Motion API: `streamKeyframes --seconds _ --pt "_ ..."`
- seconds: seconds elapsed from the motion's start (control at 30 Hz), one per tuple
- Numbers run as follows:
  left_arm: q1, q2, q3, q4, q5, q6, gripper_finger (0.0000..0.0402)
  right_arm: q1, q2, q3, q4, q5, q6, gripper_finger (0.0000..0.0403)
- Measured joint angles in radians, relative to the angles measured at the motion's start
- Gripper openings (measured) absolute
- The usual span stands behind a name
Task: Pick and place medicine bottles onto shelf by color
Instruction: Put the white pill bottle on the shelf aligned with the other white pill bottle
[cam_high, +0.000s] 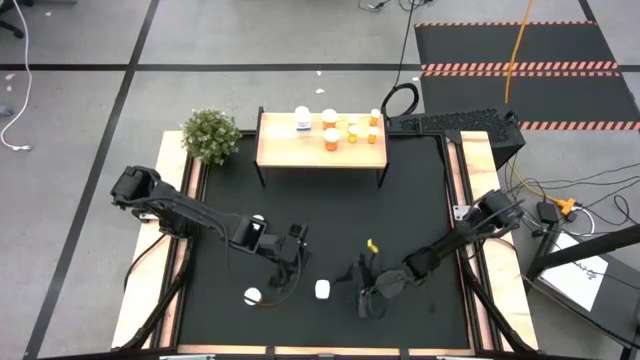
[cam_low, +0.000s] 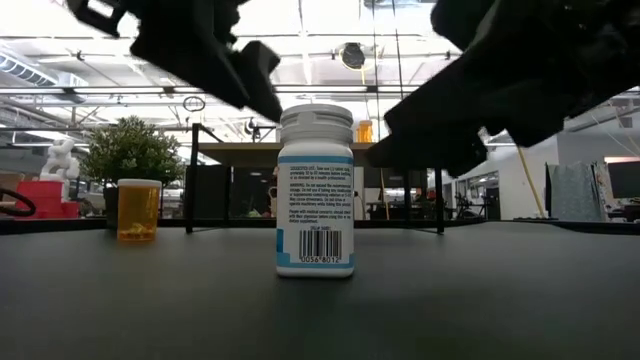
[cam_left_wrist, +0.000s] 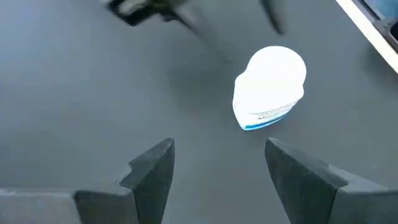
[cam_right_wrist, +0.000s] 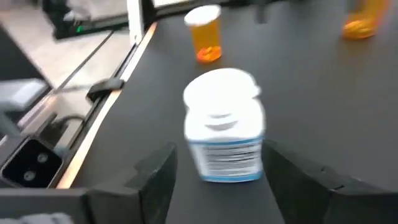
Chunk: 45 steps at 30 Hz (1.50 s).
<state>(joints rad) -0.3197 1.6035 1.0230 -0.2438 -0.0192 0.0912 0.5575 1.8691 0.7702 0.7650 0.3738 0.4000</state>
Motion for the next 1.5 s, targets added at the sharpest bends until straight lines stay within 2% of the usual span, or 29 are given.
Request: streamKeyframes --seconds 0.23,0.4,0.6,1.03,1.37,1.5 --pt "-0.009 0.014 -0.144 0.314 -0.004 -0.061 0.0253 0.000 0.100 0.098 -0.051 -0.102 0.022 0.0171" --pt "-0.011 0.013 -0.191 0.408 -0.006 -0.075 0.0253 0.000 0.111 0.104 -0.040 -0.145 0.038 0.0140" --pt "-0.009 0.042 -0.209 0.541 -0.033 -0.091 0.0253 0.000 0.110 0.105 0.048 -0.166 -0.033 0.0115" --pt "-0.016 0.168 -0.194 0.616 -0.058 -0.112 0.0252 -0.009 0.110 0.106 0.034 -0.115 -0.049 0.0098" --pt "-0.056 0.166 -0.198 0.551 0.039 -0.124 0.0253 -0.031 0.111 0.105 -0.027 -0.100 -0.076 0.0098" --pt "-0.067 0.158 -0.197 0.472 0.032 -0.147 0.0253 -0.037 0.107 0.106 -0.087 -0.112 -0.050 0.0098"
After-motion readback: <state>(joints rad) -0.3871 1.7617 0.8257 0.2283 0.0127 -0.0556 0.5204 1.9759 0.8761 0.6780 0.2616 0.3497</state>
